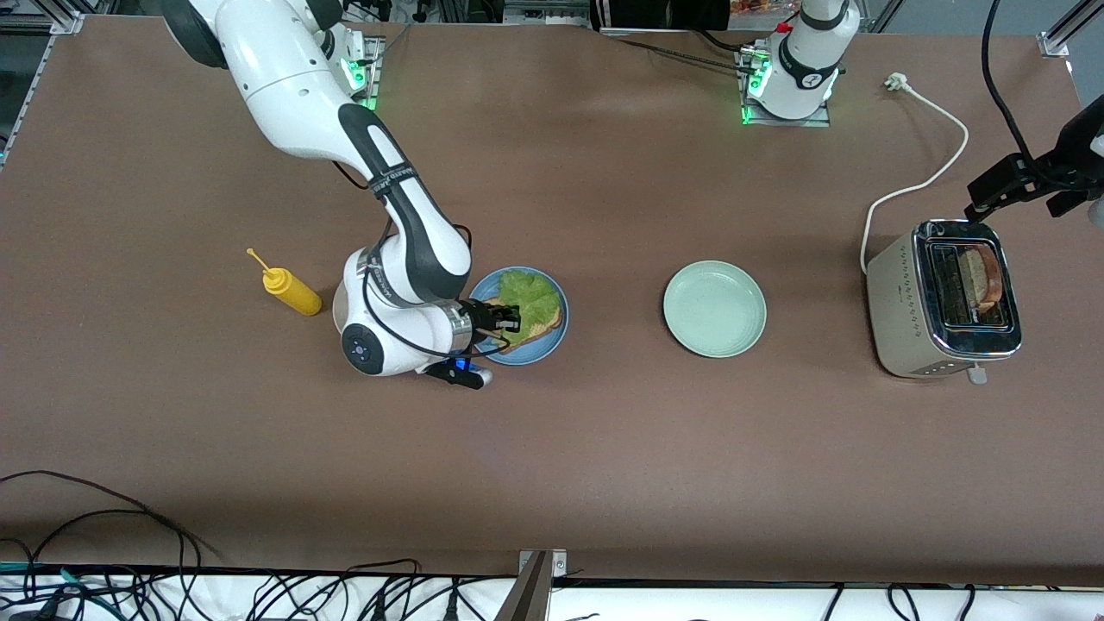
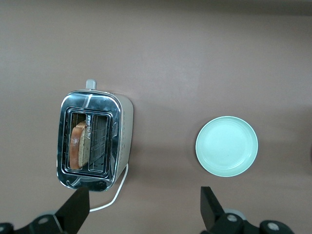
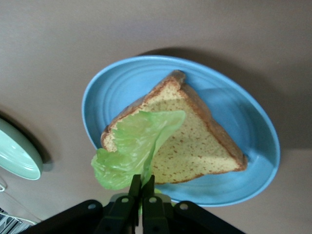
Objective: Make sandwich in blue plate with both arms
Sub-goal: 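Carry the lettuce with the right gripper over the bread on the blue plate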
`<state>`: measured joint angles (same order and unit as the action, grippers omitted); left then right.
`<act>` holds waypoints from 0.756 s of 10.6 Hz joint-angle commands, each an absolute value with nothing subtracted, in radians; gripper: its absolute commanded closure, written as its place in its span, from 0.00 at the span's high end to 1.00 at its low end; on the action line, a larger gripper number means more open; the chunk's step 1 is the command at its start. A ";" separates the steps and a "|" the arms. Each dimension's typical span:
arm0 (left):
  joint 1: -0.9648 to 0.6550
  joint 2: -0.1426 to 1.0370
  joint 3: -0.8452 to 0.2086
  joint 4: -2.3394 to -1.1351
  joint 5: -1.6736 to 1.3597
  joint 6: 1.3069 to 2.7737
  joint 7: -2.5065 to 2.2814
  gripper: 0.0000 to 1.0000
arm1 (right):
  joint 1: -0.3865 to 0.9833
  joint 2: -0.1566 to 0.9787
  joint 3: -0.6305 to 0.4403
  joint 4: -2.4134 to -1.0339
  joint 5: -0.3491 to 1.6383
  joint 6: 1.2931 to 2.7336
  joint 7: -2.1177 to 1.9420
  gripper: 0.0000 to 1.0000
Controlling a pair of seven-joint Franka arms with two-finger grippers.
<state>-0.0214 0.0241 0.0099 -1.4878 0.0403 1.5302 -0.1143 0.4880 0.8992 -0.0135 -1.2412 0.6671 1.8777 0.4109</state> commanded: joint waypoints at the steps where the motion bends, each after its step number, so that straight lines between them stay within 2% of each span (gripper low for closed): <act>1: 0.008 0.038 0.002 -1.473 0.052 1.531 -0.124 1.00 | 0.494 0.884 -0.020 -1.287 0.681 1.891 0.404 0.50; 2: 0.006 0.038 0.002 -1.473 0.055 1.531 -0.124 1.00 | 0.494 0.873 -0.028 -1.284 0.673 1.890 0.403 0.99; 6: 0.009 0.037 0.003 -1.473 0.055 1.529 -0.124 1.00 | 0.489 0.841 -0.046 -1.246 0.520 1.887 0.394 1.00; 8: 0.012 0.037 0.002 -1.471 0.063 1.529 -0.124 1.00 | 0.488 0.787 -0.078 -1.244 0.348 1.878 0.388 1.00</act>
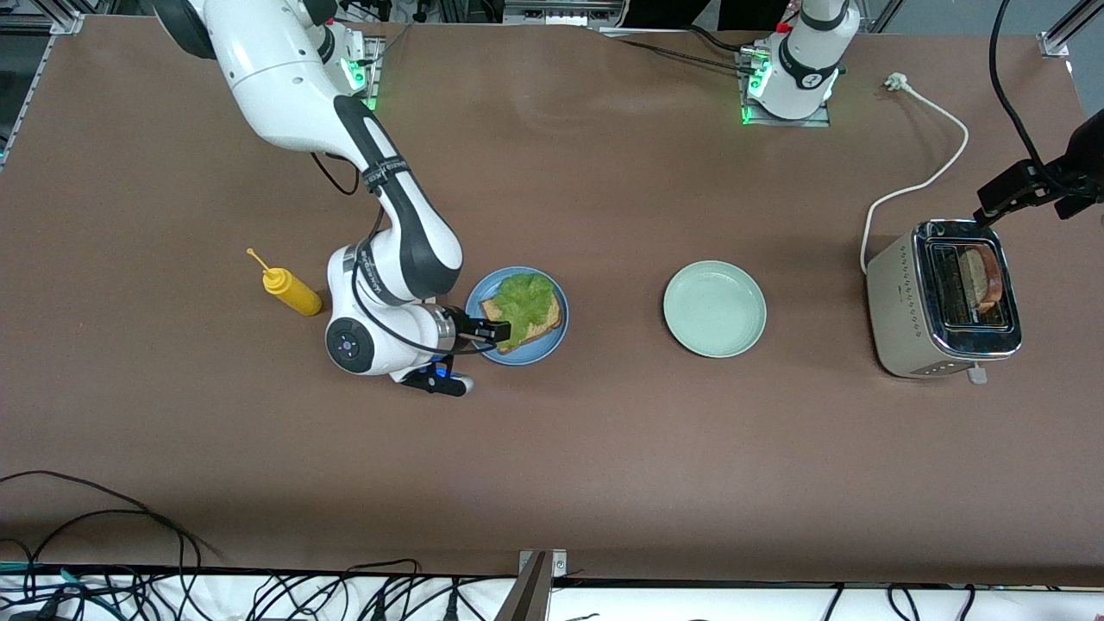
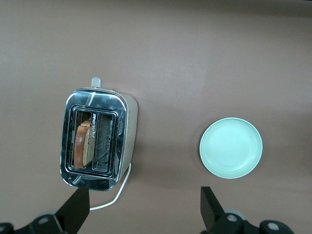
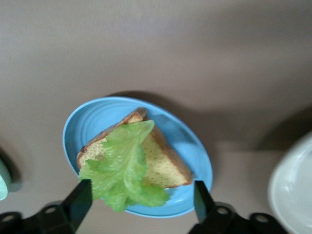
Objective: Make sandwich in blue plate with both arms
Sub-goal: 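Release the lettuce onto the bread and raise the right gripper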
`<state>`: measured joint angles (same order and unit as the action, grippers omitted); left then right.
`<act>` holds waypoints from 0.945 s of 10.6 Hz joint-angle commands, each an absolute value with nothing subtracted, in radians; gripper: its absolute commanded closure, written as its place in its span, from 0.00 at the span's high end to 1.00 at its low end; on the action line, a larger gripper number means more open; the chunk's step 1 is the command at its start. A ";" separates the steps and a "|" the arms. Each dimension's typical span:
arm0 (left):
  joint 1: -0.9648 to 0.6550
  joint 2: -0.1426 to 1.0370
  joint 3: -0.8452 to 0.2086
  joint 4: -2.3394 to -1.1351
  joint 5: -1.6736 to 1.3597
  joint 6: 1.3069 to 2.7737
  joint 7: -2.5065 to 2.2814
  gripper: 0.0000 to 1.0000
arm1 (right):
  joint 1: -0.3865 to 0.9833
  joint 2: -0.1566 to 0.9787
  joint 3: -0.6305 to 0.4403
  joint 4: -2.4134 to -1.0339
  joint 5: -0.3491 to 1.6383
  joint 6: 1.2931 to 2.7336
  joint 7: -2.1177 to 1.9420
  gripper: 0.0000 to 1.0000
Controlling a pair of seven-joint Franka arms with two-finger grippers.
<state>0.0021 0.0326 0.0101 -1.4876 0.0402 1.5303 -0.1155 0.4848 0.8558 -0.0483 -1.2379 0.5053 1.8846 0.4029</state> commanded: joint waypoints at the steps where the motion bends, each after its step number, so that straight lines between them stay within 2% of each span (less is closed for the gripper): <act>1: 0.012 0.037 0.002 -1.468 0.063 1.529 -0.123 1.00 | 0.491 0.744 -0.078 -1.249 0.199 1.858 0.368 1.00; 3: 0.017 0.037 0.003 -1.463 0.066 1.529 -0.109 1.00 | 0.489 0.666 -0.081 -1.253 0.039 1.726 0.309 1.00; 7: 0.044 0.038 -0.003 -1.460 0.063 1.529 -0.117 1.00 | 0.488 0.522 -0.205 -1.301 0.032 1.576 0.027 1.00; 10: 0.044 0.049 -0.005 -1.460 0.023 1.528 -0.110 1.00 | 0.485 0.384 -0.247 -1.423 0.032 1.574 -0.107 1.00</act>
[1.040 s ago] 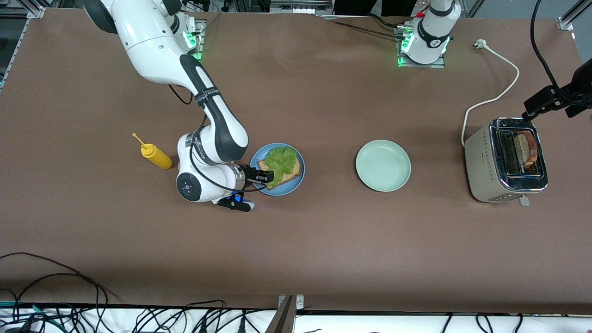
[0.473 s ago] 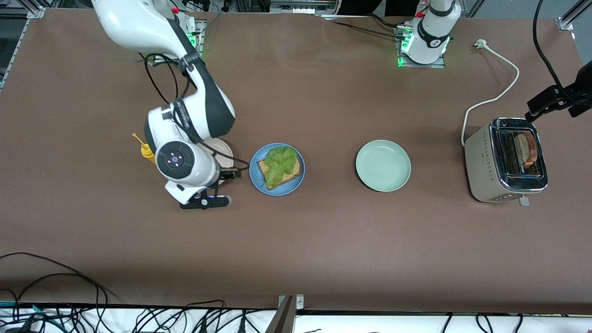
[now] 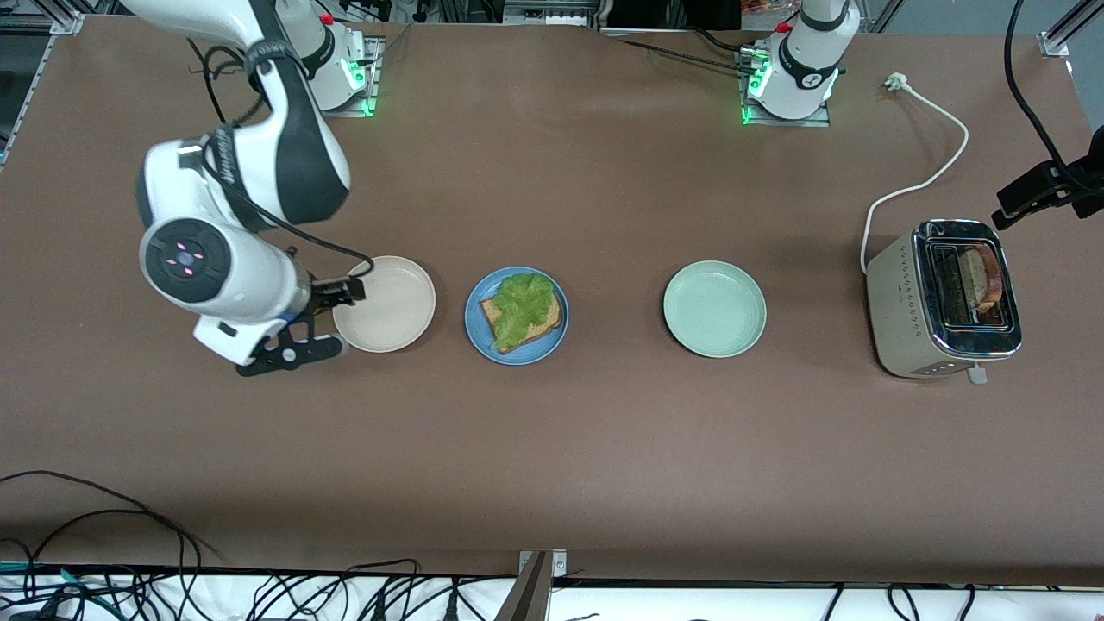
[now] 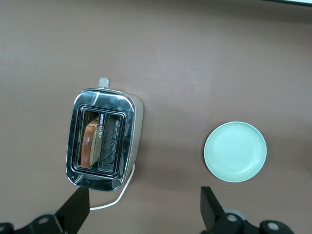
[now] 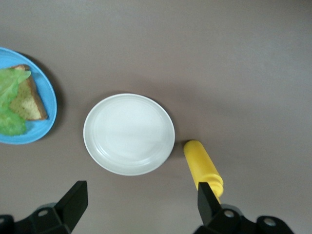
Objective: Make sandwich in blue plate with both arms
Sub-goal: 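Release the lettuce onto the bread and raise the right gripper, then move the right gripper to the yellow squeeze bottle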
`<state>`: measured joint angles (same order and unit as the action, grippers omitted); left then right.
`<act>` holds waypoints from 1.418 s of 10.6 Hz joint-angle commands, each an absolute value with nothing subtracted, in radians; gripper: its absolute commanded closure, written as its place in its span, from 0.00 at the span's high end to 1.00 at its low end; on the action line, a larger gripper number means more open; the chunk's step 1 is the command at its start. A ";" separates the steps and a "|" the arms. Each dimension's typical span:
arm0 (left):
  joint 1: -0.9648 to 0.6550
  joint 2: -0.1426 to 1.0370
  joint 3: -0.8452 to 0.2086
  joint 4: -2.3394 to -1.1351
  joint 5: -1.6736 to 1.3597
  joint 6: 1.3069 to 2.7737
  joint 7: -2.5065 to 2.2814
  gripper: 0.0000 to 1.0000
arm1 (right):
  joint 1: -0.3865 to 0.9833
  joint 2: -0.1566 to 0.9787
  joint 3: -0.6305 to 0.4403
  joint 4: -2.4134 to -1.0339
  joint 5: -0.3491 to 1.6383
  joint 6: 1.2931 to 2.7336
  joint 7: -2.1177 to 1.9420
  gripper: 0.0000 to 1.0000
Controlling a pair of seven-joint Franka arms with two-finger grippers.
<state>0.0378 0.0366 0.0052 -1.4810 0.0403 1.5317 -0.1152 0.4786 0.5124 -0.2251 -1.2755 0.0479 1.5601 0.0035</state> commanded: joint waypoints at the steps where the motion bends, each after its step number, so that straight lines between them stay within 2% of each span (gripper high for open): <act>1: 0.049 0.049 -0.005 -1.460 0.020 1.526 -0.112 1.00 | 0.438 0.342 -0.252 -1.471 0.043 1.583 -0.205 1.00; 4: 0.046 0.048 -0.005 -1.459 -0.015 1.528 -0.115 1.00 | 0.332 0.223 -0.253 -1.650 0.067 1.641 -0.470 1.00; 6: 0.046 0.048 -0.005 -1.459 -0.015 1.526 -0.117 1.00 | 0.238 0.201 -0.255 -1.706 0.087 1.693 -0.715 1.00; 10: 0.045 0.046 -0.006 -1.459 -0.015 1.526 -0.121 1.00 | 0.025 0.328 -0.255 -1.701 0.265 1.750 -1.319 1.00; 13: 0.041 0.046 -0.008 -1.459 -0.014 1.526 -0.121 1.00 | -0.020 0.451 -0.255 -1.704 0.401 1.851 -1.643 1.00; 15: 0.041 0.046 -0.009 -1.459 -0.014 1.526 -0.121 1.00 | -0.043 0.488 -0.255 -1.733 0.504 1.858 -1.825 1.00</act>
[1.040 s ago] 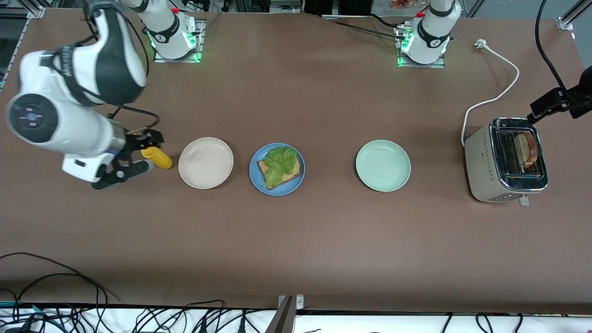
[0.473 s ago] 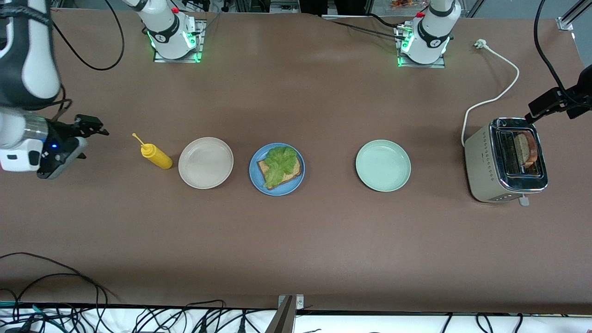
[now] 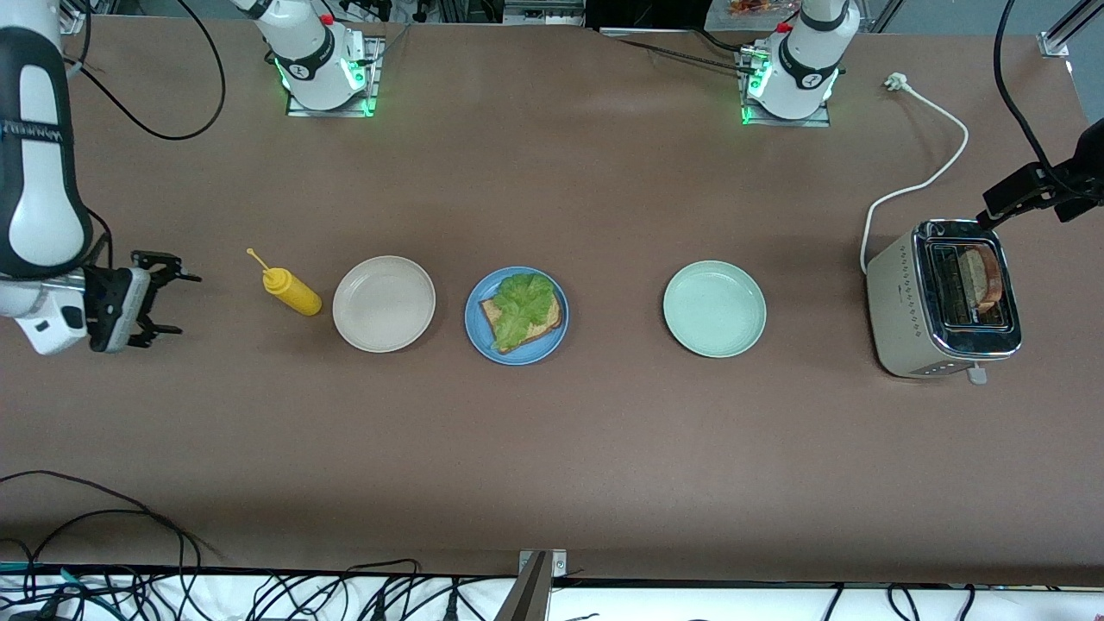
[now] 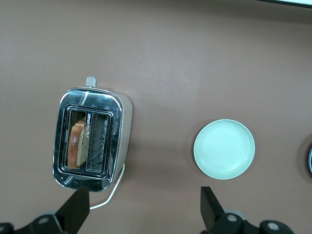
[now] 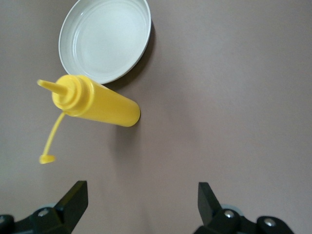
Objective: Make sandwich in blue plate with both arms
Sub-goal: 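Move the right gripper to the yellow squeeze bottle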
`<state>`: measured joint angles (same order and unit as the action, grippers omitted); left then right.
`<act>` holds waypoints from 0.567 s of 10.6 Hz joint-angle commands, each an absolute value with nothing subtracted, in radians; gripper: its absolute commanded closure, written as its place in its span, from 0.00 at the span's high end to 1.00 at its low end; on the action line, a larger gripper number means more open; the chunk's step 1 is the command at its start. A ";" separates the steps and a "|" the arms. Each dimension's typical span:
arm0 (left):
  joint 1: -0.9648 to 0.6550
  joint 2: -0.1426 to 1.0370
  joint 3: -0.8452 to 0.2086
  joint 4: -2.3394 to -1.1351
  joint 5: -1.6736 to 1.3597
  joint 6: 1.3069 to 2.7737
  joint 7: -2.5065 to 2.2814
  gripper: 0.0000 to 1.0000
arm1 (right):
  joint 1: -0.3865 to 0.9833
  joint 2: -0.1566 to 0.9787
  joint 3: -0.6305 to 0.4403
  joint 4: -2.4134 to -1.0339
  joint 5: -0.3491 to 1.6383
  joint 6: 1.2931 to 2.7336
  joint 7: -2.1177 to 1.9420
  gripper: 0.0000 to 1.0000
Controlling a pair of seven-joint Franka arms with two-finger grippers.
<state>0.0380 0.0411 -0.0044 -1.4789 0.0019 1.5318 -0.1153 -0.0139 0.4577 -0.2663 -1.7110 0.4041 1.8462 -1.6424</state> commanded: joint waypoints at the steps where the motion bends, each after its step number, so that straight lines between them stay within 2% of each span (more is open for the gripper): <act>1: 0.040 0.046 -0.009 -1.459 -0.015 1.526 -0.121 1.00 | -0.051 0.488 -0.255 -1.774 0.552 1.858 -1.898 1.00; 6: 0.037 0.048 -0.009 -1.457 -0.015 1.526 -0.123 1.00 | -0.072 0.540 -0.258 -1.890 0.742 1.842 -2.308 1.00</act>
<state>0.0372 0.0412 -0.0069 -1.4785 0.0016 1.5318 -0.1153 -0.0529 0.5265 -0.2659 -1.8470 0.6709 1.8479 -2.1395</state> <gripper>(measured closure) 0.000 0.000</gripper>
